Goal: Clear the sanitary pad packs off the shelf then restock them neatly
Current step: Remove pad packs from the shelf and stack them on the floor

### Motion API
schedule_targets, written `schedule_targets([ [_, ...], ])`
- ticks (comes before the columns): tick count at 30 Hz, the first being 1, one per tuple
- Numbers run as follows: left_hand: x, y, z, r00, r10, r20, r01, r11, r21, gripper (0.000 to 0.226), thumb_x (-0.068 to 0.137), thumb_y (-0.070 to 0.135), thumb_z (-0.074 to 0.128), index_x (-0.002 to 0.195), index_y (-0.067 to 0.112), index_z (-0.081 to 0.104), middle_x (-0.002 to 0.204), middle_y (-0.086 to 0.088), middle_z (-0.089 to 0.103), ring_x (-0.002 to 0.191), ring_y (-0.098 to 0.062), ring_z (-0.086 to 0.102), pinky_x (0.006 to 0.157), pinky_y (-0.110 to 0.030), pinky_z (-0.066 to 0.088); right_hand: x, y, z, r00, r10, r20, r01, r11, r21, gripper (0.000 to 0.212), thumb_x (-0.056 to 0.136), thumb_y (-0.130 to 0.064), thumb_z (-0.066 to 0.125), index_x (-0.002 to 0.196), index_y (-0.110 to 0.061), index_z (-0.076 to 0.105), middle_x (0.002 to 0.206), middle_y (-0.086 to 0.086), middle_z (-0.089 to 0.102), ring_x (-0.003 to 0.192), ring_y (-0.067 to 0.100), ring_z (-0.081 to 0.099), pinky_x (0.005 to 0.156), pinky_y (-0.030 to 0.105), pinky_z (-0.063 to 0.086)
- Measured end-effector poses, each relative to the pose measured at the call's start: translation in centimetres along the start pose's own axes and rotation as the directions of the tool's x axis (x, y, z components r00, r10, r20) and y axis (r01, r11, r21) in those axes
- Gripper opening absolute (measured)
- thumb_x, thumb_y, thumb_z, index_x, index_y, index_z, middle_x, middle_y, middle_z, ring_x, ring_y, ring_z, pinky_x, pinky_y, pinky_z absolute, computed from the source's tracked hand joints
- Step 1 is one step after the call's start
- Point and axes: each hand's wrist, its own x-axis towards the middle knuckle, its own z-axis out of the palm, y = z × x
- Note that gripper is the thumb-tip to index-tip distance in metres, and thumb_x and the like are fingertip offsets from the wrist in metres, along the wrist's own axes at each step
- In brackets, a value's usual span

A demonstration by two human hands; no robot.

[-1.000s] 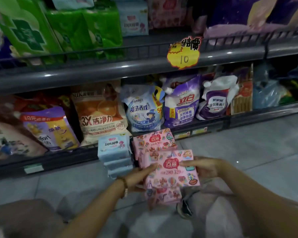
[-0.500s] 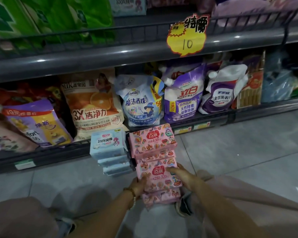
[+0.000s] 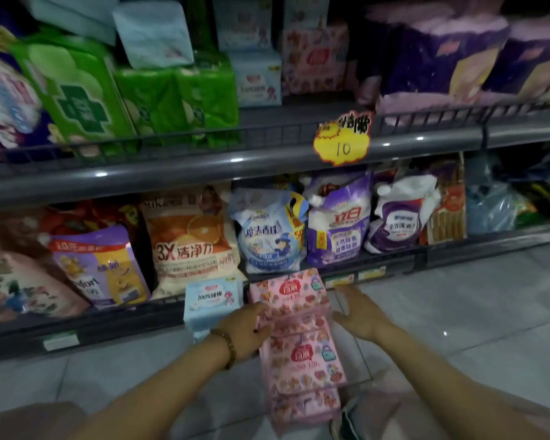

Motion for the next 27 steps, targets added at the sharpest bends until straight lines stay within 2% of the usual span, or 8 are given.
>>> schedule_targets([
  [6,-2.3,7.7,-12.9,0.931,0.335,-0.148,-0.264,0.894,0.363,0.052,0.097,0.043,0.044,0.144,0.025,0.033,0.147,0.002,0.038,0.132,-0.016,0.038,0.106,-0.024,0.033,-2.8,-6.5,-12.4,0.867,-0.374,-0.328,0.316,0.923,-0.219,0.052,0.094,-0.03,0.058,0.142,-0.023,0.04,0.153,-0.001,0.03,0.136,0.021,0.035,0.108,0.027,0.027],
  [10,-2.1,11.6,-20.3,0.794,0.497,-0.349,-0.304,0.823,0.48,0.056,0.095,0.044,0.046,0.146,0.025,0.03,0.148,0.003,0.035,0.135,-0.015,0.033,0.106,-0.025,0.029,-3.0,-11.3,-18.9,0.713,-0.512,-0.48,0.473,0.856,-0.211,0.05,0.091,-0.026,0.062,0.138,-0.019,0.045,0.147,0.0,0.037,0.136,0.017,0.036,0.108,0.025,0.028],
  [13,-1.3,13.1,-25.2,0.672,0.582,-0.457,-0.264,0.766,0.587,0.058,0.095,0.046,0.045,0.146,0.022,0.03,0.148,0.002,0.035,0.135,-0.015,0.031,0.109,-0.025,0.026,-1.1,-13.7,-22.5,0.657,-0.504,-0.561,0.535,0.835,-0.124,0.053,0.09,-0.028,0.063,0.137,-0.016,0.044,0.141,0.001,0.04,0.132,0.016,0.038,0.101,0.016,0.025],
  [16,0.5,13.2,-29.5,0.61,0.602,-0.515,-0.152,0.727,0.67,0.062,0.094,0.052,0.04,0.146,0.022,0.028,0.15,0.002,0.032,0.137,-0.016,0.028,0.112,-0.025,0.019,2.3,-15.5,-24.9,0.712,-0.38,-0.591,0.554,0.82,0.14,0.059,0.088,-0.035,0.064,0.14,-0.02,0.038,0.143,0.0,0.037,0.134,0.015,0.036,0.107,0.027,0.032],
  [20,3.8,11.8,-33.4,0.655,0.543,-0.525,0.05,0.662,0.748,0.096,0.071,0.077,-0.001,0.149,0.025,0.021,0.155,0.0,0.023,0.142,-0.019,0.019,0.116,-0.03,0.008,8.0,-18.6,-26.8,0.795,-0.308,-0.523,0.535,0.763,0.364,0.093,0.073,-0.053,0.069,0.147,-0.017,0.026,0.15,0.0,0.034,0.138,0.017,0.034,0.111,0.033,0.033],
  [22,5.4,10.5,-34.3,0.659,0.539,-0.524,0.096,0.631,0.77,0.106,0.068,0.082,-0.013,0.146,0.026,0.032,0.152,-0.001,0.034,0.141,-0.02,0.027,0.115,-0.03,0.005,11.3,-20.1,-27.4,0.839,-0.281,-0.466,0.492,0.758,0.429,0.105,0.071,-0.054,0.073,0.151,-0.016,0.016,0.153,-0.001,0.029,0.141,0.02,0.029,0.112,0.033,0.031],
  [25,6.7,9.2,-34.7,0.614,0.583,-0.533,0.104,0.61,0.786,0.08,0.088,0.071,0.008,0.122,0.024,0.063,0.123,-0.003,0.064,0.119,-0.023,0.056,0.107,-0.03,0.015,15.6,-22.2,-28.0,0.86,-0.279,-0.428,0.484,0.711,0.509,0.096,0.073,-0.045,0.077,0.149,-0.02,0.024,0.148,-0.003,0.034,0.137,0.02,0.035,0.107,0.03,0.035],
  [27,7.2,8.7,-34.8,0.578,0.608,-0.545,0.097,0.612,0.785,0.071,0.093,0.066,0.015,0.114,0.024,0.068,0.113,-0.001,0.069,0.111,-0.022,0.062,0.104,-0.031,0.021,17.6,-23.2,-27.9,0.861,-0.28,-0.425,0.489,0.683,0.542,0.091,0.074,-0.036,0.079,0.146,-0.018,0.027,0.14,-0.006,0.038,0.133,0.018,0.039,0.1,0.024,0.035],
])
